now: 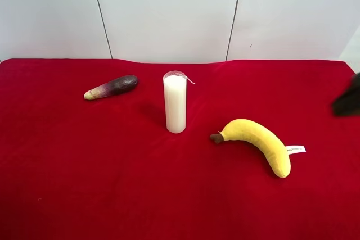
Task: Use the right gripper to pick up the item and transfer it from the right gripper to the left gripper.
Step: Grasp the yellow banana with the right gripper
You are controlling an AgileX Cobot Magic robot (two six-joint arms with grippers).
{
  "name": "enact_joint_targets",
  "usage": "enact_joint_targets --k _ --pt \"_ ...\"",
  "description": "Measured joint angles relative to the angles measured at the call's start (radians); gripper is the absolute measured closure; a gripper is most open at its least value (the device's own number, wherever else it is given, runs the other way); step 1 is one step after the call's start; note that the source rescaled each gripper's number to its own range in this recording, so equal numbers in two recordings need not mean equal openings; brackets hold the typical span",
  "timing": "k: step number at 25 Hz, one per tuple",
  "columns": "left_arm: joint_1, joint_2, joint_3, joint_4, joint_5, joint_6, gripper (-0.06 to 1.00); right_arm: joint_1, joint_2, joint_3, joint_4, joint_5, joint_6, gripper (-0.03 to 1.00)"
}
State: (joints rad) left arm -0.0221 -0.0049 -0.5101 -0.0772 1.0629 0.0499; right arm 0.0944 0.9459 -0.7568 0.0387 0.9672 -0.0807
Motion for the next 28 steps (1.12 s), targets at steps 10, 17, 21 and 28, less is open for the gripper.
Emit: enact_joint_targets --k 10,17,21,28 --pt "0.0 0.0 0.0 -0.001 0.0 0.0 -0.06 0.211 0.499 -0.001 -0.008 -0.153 -0.016 -0.03" --pt "0.0 0.0 0.0 -0.001 0.0 0.001 -0.06 0.225 0.689 -0.001 -0.011 -0.256 -0.012 -0.03" --pt "0.0 0.0 0.0 -0.001 0.0 0.001 -0.06 0.225 0.772 -0.002 -0.013 -0.301 0.005 -0.03" --pt "0.0 0.0 0.0 -0.001 0.0 0.001 -0.06 0.225 0.832 -0.002 -0.062 -0.338 0.038 0.05"
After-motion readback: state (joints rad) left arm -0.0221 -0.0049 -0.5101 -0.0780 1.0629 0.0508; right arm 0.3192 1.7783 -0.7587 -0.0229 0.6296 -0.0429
